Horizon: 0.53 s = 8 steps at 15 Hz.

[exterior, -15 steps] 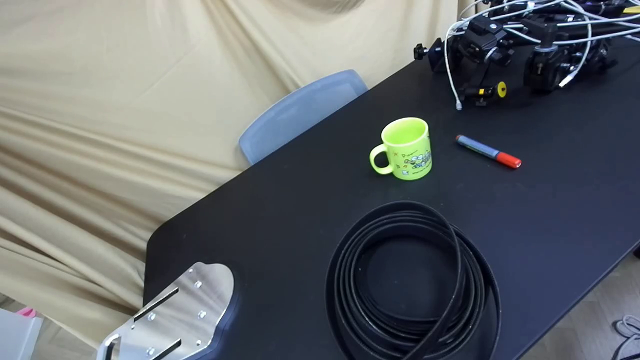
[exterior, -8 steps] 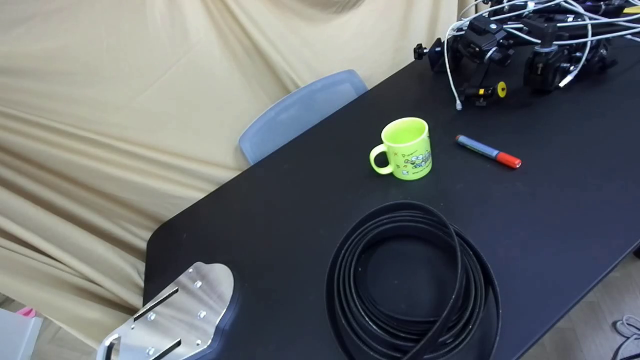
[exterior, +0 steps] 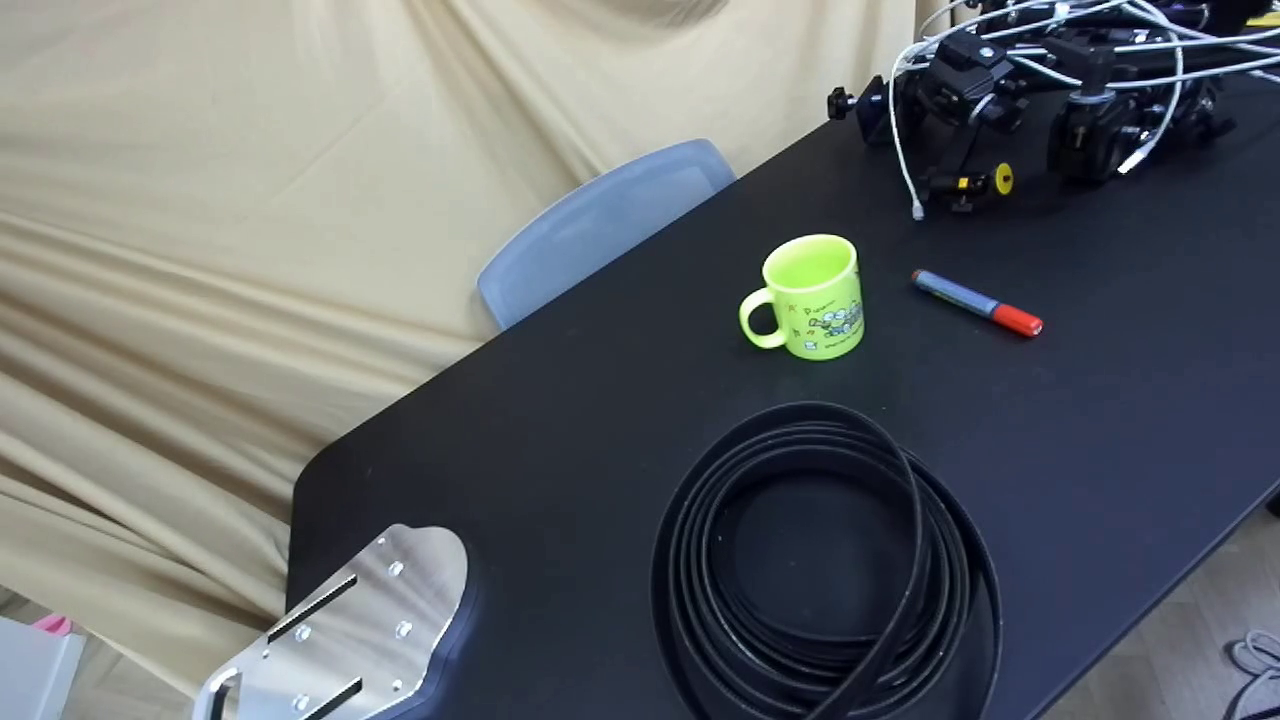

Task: Put the red and blue marker inside the yellow mug

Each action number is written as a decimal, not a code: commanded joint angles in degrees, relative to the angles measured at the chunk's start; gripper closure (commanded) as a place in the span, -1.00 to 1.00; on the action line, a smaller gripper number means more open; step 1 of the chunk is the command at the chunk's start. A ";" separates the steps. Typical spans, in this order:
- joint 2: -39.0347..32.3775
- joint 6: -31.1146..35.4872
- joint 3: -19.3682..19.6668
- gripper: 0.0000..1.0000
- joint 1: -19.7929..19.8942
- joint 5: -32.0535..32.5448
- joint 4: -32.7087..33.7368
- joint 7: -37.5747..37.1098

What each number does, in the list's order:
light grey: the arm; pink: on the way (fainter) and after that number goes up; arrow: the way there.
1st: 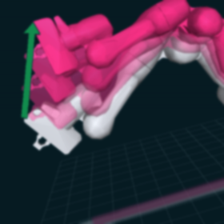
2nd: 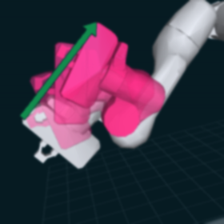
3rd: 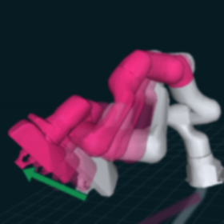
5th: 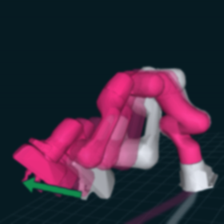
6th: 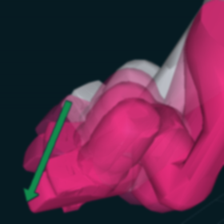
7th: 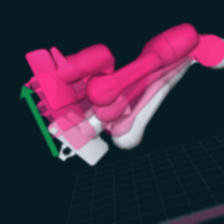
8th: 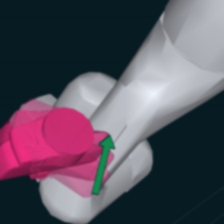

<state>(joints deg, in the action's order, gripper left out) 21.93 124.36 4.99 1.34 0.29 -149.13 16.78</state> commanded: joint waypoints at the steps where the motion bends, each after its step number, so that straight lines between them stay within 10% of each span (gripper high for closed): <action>1: -0.76 1.44 -0.36 -1.00 -0.37 0.14 -1.03 -1.02; 8: -0.80 6.41 -2.38 -1.00 -0.26 2.04 -3.43 -4.22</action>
<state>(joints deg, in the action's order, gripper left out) 19.57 128.21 3.54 1.20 0.43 -151.41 14.89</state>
